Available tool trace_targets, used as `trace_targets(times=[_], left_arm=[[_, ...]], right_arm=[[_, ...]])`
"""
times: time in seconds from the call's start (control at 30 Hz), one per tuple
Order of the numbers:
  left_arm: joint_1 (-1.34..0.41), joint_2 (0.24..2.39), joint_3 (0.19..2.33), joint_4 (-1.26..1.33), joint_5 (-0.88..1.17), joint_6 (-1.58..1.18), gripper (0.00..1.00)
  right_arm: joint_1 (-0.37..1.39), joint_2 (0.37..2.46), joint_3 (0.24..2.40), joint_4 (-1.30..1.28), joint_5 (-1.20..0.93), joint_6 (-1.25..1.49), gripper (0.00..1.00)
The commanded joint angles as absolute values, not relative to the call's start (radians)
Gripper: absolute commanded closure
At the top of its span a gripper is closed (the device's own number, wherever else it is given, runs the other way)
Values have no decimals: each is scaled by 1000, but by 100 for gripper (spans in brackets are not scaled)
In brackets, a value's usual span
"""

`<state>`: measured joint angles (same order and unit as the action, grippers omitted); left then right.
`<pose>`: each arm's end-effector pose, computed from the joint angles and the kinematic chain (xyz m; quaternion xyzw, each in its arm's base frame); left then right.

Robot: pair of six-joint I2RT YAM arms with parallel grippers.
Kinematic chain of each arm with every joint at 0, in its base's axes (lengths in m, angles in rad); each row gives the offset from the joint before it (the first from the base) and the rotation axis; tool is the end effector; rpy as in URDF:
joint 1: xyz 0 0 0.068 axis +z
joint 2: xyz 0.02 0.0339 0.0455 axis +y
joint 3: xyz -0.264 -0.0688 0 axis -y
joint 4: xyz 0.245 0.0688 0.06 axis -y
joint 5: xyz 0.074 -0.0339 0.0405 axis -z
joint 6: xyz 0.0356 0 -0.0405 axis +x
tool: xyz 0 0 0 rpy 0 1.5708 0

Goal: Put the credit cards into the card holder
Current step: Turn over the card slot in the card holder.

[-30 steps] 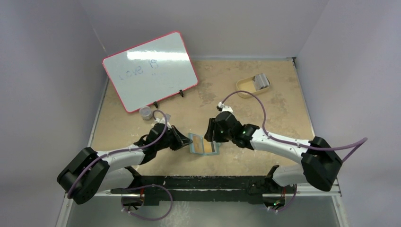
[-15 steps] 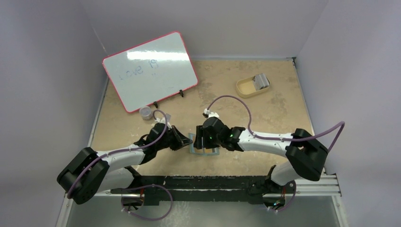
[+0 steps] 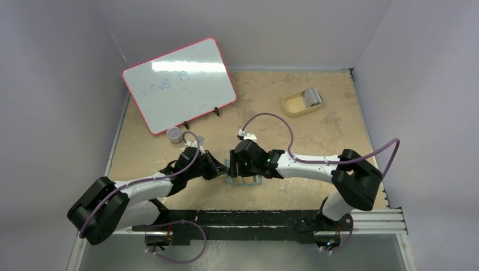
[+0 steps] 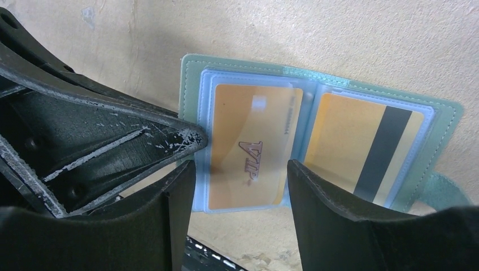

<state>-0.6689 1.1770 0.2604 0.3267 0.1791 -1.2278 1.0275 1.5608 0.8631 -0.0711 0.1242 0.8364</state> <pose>0.1577 -0.1327 0.1387 -0.2018 0.8561 -0.4271 0.2094 0.1704 0.2736 0.1901 -0.0636 0.9170 0.2787 0.2782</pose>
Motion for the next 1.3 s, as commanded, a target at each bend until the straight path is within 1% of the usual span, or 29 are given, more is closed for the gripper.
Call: trace_targets(times=[0.0, 0.2, 0.47, 0.63, 0.87, 1.27], left_arm=[[-673, 1148, 306, 345, 186, -1205, 100], [-673, 1143, 308, 344, 190, -1207, 100], [-673, 1152, 309, 341, 189, -1203, 100], [-673, 1156, 311, 337, 188, -1201, 100], [-673, 1158, 312, 336, 187, -1200, 100], [-673, 1157, 312, 334, 186, -1203, 100]], right_arm=[[1034, 1565, 906, -152, 211, 847, 39], [1034, 1575, 909, -175, 229, 848, 43], [1035, 1532, 904, -149, 200, 839, 46], [1034, 1518, 907, -155, 192, 836, 45], [1035, 1484, 904, -126, 159, 832, 39], [1035, 1523, 904, -148, 191, 841, 41]])
